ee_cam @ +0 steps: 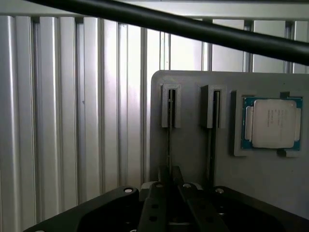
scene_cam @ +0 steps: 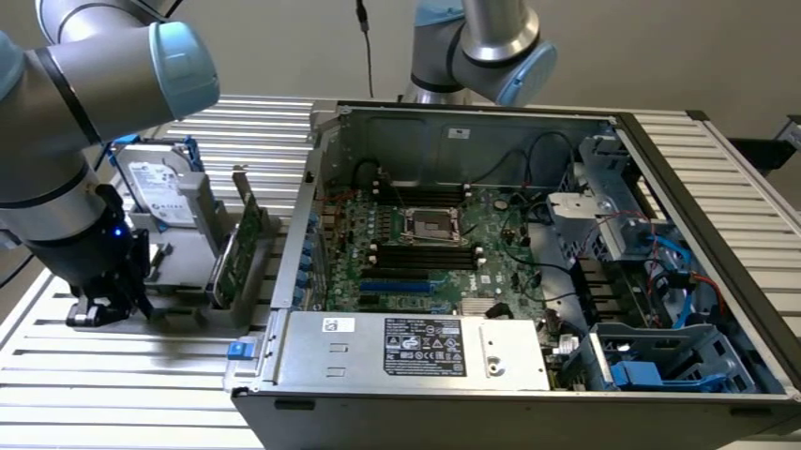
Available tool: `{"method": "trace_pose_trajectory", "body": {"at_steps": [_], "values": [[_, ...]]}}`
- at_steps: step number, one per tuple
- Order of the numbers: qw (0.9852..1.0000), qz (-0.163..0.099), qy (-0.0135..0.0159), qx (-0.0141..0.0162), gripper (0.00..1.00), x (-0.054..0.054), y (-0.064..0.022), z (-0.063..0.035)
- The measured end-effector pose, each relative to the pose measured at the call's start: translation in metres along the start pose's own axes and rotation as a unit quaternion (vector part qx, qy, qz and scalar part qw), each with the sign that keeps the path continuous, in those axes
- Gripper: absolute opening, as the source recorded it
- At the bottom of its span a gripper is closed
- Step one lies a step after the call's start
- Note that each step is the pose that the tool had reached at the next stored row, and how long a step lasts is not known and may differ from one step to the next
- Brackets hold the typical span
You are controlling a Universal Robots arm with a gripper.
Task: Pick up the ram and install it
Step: 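Pick up the ram and move it above insertion slot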
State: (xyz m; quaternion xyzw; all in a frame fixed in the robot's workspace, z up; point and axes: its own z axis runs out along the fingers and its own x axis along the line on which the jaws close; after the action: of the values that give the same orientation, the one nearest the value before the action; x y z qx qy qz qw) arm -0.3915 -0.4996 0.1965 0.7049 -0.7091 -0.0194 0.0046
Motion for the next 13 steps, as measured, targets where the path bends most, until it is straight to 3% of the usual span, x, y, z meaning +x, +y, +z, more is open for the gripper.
{"method": "trace_pose_trajectory", "body": {"at_steps": [7, 13], "values": [[1.0000, 0.000, -0.0045, -0.0005, 0.13, 0.000, 0.0005, -0.0125], [1.0000, 0.000, -0.0062, -0.0009, 0.13, -0.001, 0.0010, -0.0316]]}}
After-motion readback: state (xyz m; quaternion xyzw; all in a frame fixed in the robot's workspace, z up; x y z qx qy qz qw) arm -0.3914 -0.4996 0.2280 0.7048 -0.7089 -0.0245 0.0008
